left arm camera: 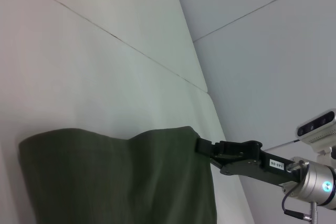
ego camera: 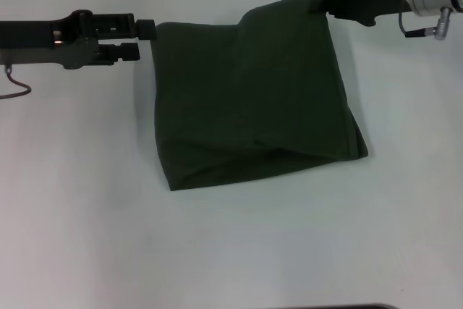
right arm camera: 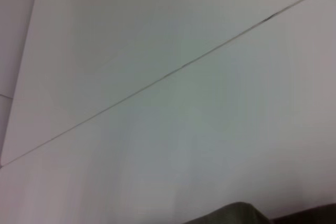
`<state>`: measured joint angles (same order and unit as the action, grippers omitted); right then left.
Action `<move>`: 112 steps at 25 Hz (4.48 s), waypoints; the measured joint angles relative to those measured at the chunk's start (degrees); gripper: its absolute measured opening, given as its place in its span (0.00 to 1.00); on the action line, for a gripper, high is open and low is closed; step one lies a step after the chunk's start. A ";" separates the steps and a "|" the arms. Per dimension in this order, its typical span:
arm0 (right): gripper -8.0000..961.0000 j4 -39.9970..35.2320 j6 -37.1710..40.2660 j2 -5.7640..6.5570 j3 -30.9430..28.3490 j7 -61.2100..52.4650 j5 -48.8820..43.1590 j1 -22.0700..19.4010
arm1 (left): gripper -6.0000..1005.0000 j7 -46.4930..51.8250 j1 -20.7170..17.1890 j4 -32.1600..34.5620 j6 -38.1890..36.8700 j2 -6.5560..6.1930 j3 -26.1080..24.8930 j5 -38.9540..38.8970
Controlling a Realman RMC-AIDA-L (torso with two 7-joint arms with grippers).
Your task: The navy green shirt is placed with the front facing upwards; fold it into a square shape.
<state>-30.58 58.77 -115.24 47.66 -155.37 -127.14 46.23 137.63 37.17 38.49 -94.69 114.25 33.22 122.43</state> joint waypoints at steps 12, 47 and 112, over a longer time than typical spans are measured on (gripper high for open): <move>0.04 0.23 -1.76 0.48 0.26 -0.22 -0.05 -1.09 | 0.73 0.00 0.03 0.00 0.04 -0.09 0.00 -0.04; 0.35 -4.80 13.65 6.19 -4.73 3.81 0.52 -1.80 | 0.73 -0.06 -0.26 -0.08 -0.17 -0.35 -0.09 -0.09; 0.61 -5.19 34.62 2.57 -3.21 10.73 -12.33 -6.23 | 0.73 -0.07 0.25 -0.17 -2.76 -0.88 0.97 0.09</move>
<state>-35.77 93.39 -112.67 44.45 -144.65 -139.47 40.01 137.56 37.41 38.32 -97.45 113.37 34.19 122.52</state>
